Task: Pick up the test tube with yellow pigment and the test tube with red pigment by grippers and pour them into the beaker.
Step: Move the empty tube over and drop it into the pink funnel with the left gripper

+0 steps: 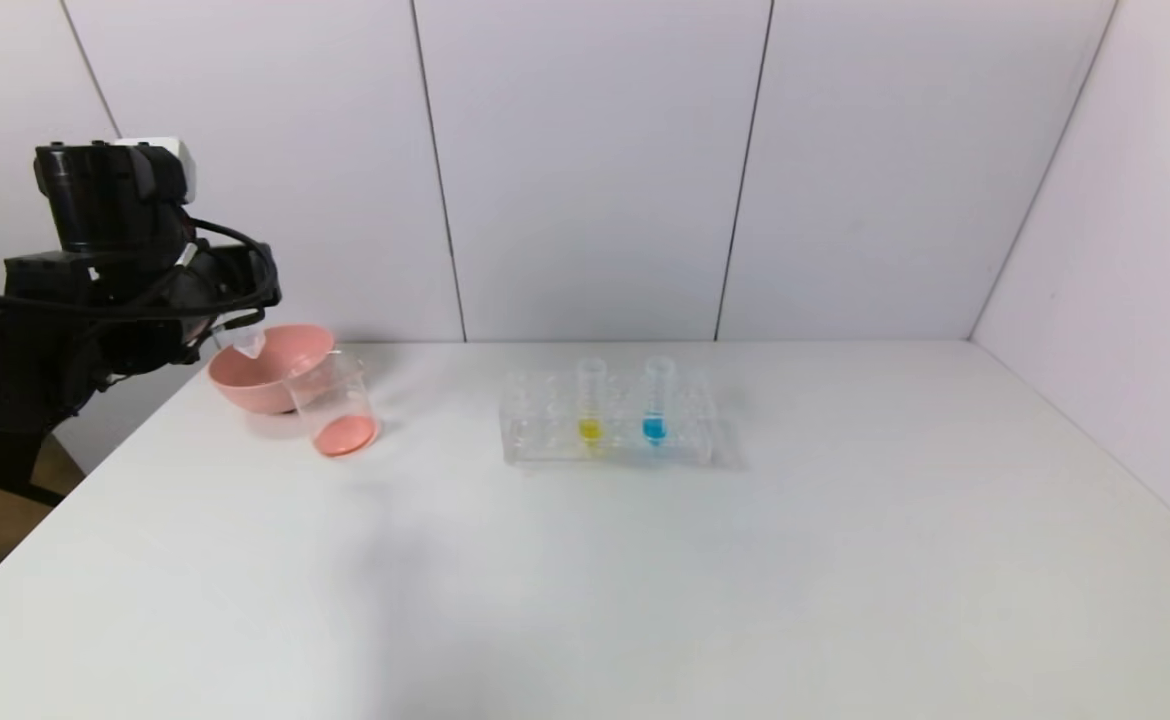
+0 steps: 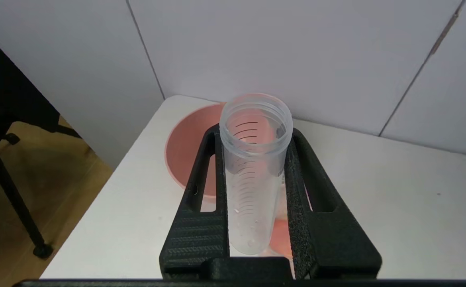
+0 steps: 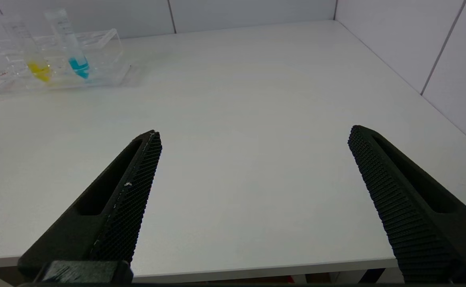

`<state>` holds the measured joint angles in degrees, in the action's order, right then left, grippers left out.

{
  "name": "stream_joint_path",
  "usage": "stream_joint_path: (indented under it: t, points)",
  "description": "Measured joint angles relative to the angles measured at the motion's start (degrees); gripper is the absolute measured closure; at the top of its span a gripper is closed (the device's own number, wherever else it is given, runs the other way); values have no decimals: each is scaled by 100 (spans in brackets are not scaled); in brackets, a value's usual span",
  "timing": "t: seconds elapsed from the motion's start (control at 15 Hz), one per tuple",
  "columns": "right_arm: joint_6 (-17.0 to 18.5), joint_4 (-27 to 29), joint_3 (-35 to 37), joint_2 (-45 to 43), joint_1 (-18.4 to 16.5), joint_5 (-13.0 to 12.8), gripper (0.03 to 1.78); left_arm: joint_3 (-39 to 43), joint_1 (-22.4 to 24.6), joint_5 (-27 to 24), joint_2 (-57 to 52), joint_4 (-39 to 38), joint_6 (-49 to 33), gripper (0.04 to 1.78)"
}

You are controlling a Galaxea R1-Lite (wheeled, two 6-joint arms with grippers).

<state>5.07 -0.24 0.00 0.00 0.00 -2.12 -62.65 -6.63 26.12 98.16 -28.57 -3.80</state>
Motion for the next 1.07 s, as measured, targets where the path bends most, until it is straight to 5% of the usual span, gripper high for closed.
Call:
stream_joint_path:
  t: [0.27, 0.6, 1.07]
  points:
    - [-1, 0, 0, 0, 0, -2, 10, 333, 99, 2, 263, -1175, 67, 139]
    - [0, 0, 0, 0, 0, -2, 10, 260, 427, -22, 903, -1751, 78, 139]
    - [0, 0, 0, 0, 0, 0, 10, -920, 775, -57, 2132, -2082, 122, 139]
